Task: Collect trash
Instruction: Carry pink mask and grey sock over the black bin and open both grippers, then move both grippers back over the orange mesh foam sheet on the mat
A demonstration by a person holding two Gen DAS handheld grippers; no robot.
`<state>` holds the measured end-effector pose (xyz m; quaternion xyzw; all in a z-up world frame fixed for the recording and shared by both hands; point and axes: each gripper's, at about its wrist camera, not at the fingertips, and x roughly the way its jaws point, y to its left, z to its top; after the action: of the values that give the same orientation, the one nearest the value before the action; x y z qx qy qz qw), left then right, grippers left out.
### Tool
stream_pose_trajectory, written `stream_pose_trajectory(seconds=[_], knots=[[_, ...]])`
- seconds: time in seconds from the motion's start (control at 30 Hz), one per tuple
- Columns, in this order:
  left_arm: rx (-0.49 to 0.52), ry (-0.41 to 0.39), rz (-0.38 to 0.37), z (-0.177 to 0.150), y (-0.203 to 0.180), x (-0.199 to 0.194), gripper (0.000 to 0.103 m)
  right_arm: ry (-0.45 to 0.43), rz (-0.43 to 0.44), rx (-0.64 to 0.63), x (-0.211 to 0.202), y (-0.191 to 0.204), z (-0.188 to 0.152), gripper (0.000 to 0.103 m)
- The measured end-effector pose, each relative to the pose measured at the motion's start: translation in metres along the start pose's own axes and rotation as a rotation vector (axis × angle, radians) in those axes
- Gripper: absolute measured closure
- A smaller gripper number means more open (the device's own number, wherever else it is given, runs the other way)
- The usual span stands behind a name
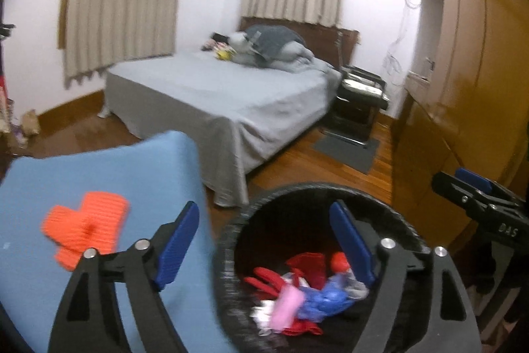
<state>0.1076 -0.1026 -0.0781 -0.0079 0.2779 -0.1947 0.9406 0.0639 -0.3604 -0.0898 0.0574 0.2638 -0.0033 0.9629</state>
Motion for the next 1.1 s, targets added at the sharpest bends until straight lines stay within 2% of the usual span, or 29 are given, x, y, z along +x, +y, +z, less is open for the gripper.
stream_pose_trajectory(seconds=[0.23, 0.5, 0.6, 0.8, 1.1], knots=[[-0.064, -0.026, 0.146, -0.009, 0.055, -0.037, 0.020, 0.030, 0.086, -0.042, 0.014, 0.048, -0.001, 0.005], [-0.125, -0.026, 0.296, -0.026, 0.110, -0.061, 0.020, 0.062, 0.179, -0.102, 0.038, 0.103, -0.004, 0.005], [-0.141, -0.022, 0.329, -0.031, 0.126, -0.063, 0.020, 0.066, 0.198, -0.118, 0.049, 0.120, -0.004, 0.005], [-0.174, -0.005, 0.370, -0.038, 0.154, -0.048, 0.020, 0.071, 0.217, -0.149, 0.072, 0.148, -0.006, 0.005], [-0.220, 0.084, 0.397, -0.048, 0.187, 0.015, 0.020, 0.110, 0.235, -0.175, 0.119, 0.176, -0.003, 0.005]])
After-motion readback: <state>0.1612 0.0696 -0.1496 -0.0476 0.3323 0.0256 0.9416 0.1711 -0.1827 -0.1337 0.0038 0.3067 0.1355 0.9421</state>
